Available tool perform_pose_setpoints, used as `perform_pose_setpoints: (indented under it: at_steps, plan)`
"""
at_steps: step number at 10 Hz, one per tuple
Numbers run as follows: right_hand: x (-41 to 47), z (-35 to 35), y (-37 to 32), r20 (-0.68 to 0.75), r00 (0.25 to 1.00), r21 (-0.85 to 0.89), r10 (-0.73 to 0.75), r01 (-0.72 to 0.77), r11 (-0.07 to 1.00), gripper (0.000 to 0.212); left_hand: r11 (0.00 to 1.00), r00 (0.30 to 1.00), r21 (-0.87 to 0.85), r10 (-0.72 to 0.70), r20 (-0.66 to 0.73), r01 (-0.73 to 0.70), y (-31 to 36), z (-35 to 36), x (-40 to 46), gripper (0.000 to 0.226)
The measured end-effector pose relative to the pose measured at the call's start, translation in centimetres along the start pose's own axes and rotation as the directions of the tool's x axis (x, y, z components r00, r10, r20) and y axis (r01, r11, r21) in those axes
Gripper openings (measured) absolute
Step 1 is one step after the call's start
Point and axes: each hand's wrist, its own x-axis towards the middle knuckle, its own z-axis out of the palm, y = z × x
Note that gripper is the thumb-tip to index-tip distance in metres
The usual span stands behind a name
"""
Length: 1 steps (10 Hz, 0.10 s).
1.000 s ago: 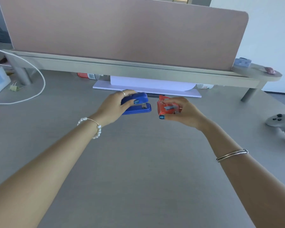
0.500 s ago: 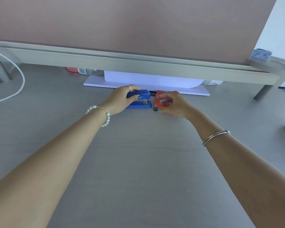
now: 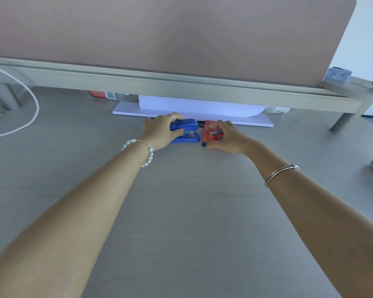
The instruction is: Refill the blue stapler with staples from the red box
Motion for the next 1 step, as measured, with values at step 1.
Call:
perform_pose_setpoints:
  at_steps: [1]
  plan:
    - [-0.56,-0.08,-0.39,-0.025,1.000,-0.018,-0.020,0.019,1.000,0.075,0.993,1.000,0.120,-0.002,0.014,0.000,0.82,-0.09,0.00,0.050]
